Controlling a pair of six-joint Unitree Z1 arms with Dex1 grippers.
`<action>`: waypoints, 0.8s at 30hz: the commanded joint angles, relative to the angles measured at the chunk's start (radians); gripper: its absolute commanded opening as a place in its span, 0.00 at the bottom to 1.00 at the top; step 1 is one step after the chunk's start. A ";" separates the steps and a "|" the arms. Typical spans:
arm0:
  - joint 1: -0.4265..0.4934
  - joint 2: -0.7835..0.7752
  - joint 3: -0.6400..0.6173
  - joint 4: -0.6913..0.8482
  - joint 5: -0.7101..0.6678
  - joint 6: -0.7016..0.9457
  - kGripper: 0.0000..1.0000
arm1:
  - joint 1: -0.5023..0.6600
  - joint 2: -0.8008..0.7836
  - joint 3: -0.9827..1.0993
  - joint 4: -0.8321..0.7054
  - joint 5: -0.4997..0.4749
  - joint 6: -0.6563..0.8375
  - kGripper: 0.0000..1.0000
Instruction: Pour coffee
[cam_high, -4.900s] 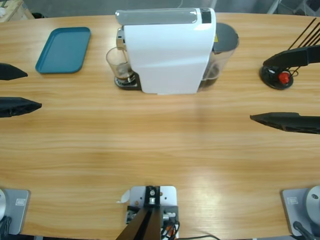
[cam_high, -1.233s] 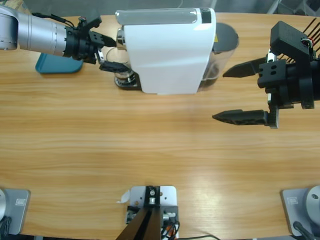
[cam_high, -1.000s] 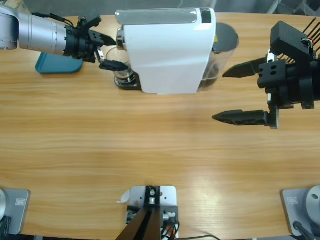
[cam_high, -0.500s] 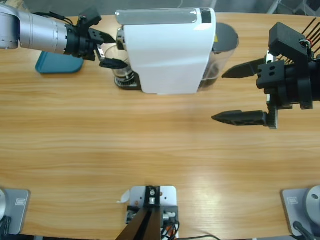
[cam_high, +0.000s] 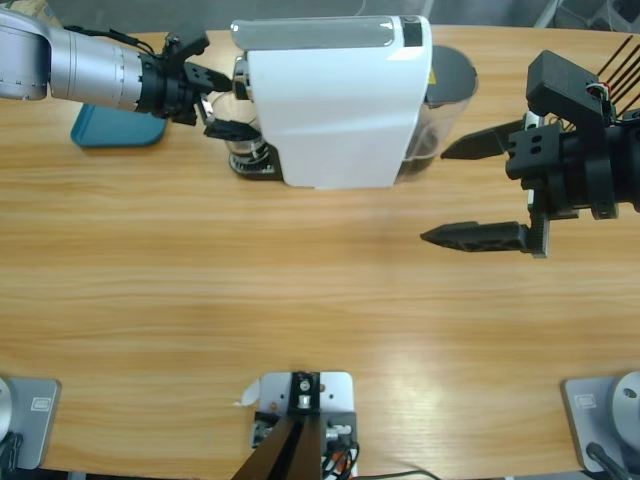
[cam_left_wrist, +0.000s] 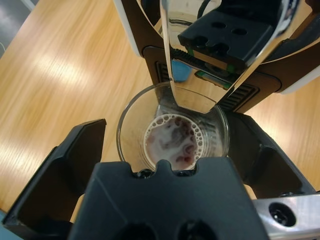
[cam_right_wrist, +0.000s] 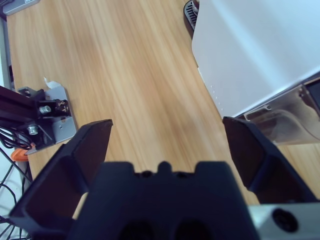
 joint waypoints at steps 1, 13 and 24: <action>-0.011 0.060 -0.004 -0.012 -0.015 -0.014 0.67 | -0.016 0.024 0.035 -0.012 0.018 -0.006 1.00; -0.027 0.063 0.002 -0.011 -0.023 -0.009 0.51 | -0.017 0.024 0.035 -0.012 0.016 -0.006 1.00; -0.024 0.002 0.048 -0.009 0.006 -0.011 0.51 | -0.017 0.018 0.027 -0.012 0.017 -0.006 1.00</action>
